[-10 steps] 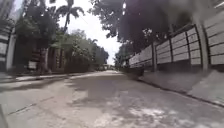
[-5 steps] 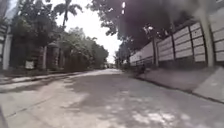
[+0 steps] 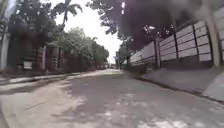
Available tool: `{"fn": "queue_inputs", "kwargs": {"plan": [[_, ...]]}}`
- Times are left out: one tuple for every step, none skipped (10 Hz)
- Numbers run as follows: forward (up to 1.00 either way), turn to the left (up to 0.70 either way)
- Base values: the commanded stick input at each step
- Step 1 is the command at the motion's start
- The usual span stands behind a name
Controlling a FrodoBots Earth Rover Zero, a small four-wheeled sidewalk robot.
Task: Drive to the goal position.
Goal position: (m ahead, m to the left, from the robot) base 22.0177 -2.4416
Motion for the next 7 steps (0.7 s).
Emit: {"fn": "queue_inputs", "kwargs": {"plan": [[0.50, 0.00], [0.50, 0.00], [0.50, 0.00], [0.50, 0.00], [0.50, 0.00], [0.50, 0.00], [0.50, 0.00]]}}
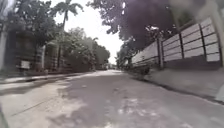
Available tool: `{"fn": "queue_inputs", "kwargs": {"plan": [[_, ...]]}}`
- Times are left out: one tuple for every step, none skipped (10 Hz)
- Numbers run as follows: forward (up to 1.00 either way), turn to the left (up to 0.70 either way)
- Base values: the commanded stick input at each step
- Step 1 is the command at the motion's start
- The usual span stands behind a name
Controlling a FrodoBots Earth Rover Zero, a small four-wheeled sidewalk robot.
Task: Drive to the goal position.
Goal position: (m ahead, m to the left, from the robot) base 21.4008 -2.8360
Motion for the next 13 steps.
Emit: {"fn": "queue_inputs", "kwargs": {"plan": [[0.50, 0.00], [0.50, 0.00], [0.50, 0.00], [0.50, 0.00], [0.50, 0.00], [0.50, 0.00], [0.50, 0.00], [0.50, 0.00], [0.50, 0.00], [0.50, 0.00], [0.50, 0.00], [0.50, 0.00], [0.50, 0.00]]}}
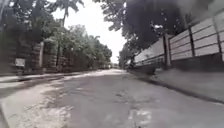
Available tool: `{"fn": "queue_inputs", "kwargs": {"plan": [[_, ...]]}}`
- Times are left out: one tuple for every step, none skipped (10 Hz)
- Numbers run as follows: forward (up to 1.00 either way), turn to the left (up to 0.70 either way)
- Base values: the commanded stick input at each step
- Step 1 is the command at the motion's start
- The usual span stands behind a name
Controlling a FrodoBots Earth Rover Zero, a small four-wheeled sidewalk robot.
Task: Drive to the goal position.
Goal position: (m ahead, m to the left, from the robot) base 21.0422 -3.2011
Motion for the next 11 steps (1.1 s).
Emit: {"fn": "queue_inputs", "kwargs": {"plan": [[0.50, 0.00], [0.50, 0.00], [0.50, 0.00], [0.50, 0.00], [0.50, 0.00], [0.50, 0.00], [0.50, 0.00], [0.50, 0.00], [0.50, 0.00], [0.50, 0.00], [0.50, 0.00]]}}
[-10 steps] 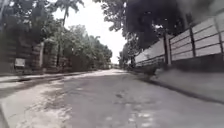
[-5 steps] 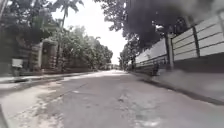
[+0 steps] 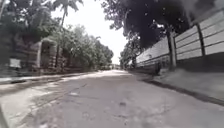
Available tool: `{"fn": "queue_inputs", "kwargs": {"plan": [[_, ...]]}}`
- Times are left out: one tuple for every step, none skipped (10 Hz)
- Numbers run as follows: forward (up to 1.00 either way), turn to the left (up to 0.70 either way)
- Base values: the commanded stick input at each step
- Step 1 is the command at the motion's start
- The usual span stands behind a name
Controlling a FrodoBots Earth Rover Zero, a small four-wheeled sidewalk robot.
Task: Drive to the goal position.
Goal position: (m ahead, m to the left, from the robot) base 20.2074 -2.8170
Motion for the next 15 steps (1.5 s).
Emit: {"fn": "queue_inputs", "kwargs": {"plan": [[0.50, -0.40], [0.50, -0.44], [0.50, -0.46], [0.50, -0.49], [0.50, -0.50], [0.50, -0.50], [0.50, -0.50], [0.50, -0.50], [0.50, -0.50], [0.50, -0.50], [0.50, 0.00], [0.50, 0.00], [0.50, 0.00], [0.50, 0.00], [0.50, 0.00]]}}
